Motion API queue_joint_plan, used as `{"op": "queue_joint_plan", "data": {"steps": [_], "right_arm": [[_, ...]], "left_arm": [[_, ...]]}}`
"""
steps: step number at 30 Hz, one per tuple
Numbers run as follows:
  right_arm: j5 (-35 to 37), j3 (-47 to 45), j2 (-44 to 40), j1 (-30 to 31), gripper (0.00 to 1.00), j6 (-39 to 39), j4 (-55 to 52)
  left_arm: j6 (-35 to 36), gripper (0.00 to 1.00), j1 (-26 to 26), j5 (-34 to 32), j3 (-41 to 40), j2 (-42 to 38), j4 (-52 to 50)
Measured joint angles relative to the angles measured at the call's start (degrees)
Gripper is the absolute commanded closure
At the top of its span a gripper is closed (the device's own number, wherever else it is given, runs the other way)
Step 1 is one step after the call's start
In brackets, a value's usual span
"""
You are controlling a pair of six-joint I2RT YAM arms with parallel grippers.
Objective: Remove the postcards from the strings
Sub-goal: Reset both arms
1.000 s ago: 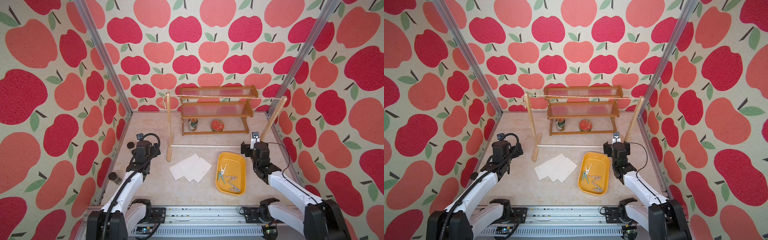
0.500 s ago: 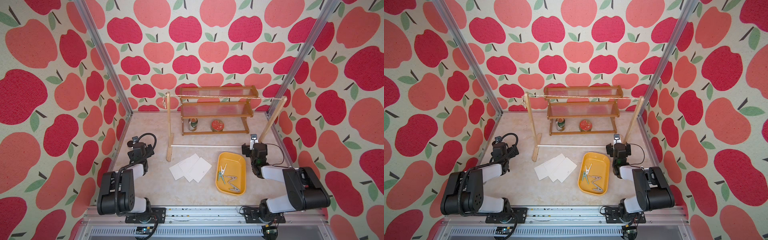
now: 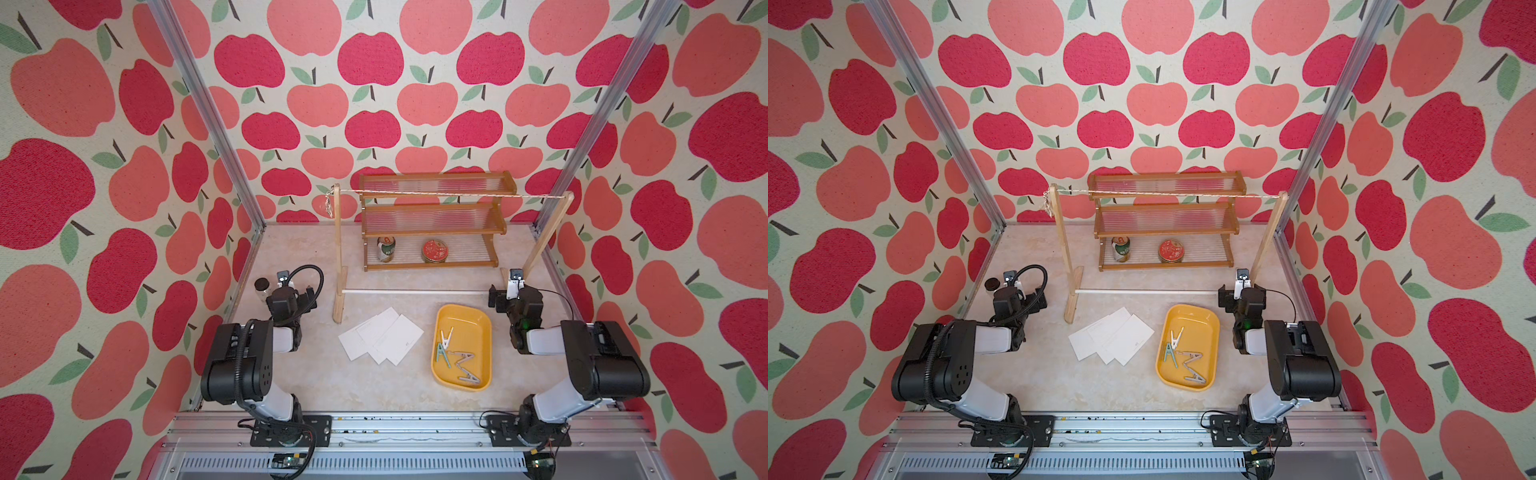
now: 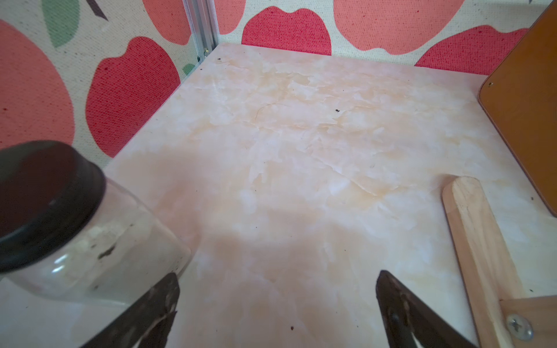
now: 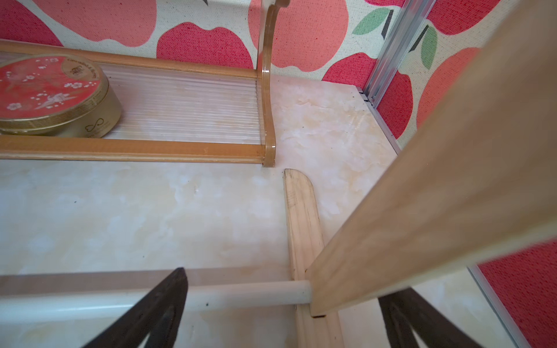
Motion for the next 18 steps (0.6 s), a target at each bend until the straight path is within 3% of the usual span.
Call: {"op": "queue_joint_plan", "data": {"steps": [18], "right_arm": [[-1.25, 0.00, -0.28, 0.04, 0.01, 0.15, -1.20]], "left_arm": [[0.00, 0.01, 0.46, 1.29, 0.00, 0.00, 0.68]]}}
